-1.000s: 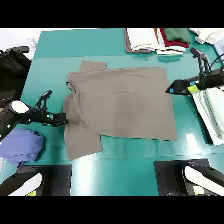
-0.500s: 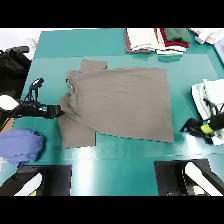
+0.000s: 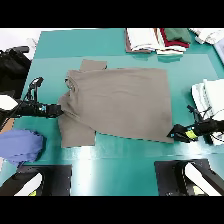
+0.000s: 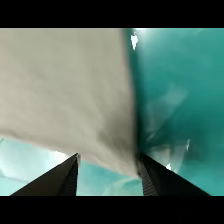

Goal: Fold the shirts.

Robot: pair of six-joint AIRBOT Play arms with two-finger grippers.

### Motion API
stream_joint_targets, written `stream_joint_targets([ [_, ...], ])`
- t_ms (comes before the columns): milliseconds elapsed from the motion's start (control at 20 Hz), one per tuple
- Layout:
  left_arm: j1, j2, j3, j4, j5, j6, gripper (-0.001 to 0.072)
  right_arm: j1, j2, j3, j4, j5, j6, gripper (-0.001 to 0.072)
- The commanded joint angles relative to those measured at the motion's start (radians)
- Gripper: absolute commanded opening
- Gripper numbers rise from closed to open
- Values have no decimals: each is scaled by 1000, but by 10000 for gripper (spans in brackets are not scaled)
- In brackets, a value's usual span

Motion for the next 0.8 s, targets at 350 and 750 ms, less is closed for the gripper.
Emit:
stream_joint_targets([
  [350,-1,21,40,8,-8,0,22,261,1,22,23,-2,34,17],
  [750,-1,274,606,144,-21,-79,22,280,228,651,7,-35,34,16],
])
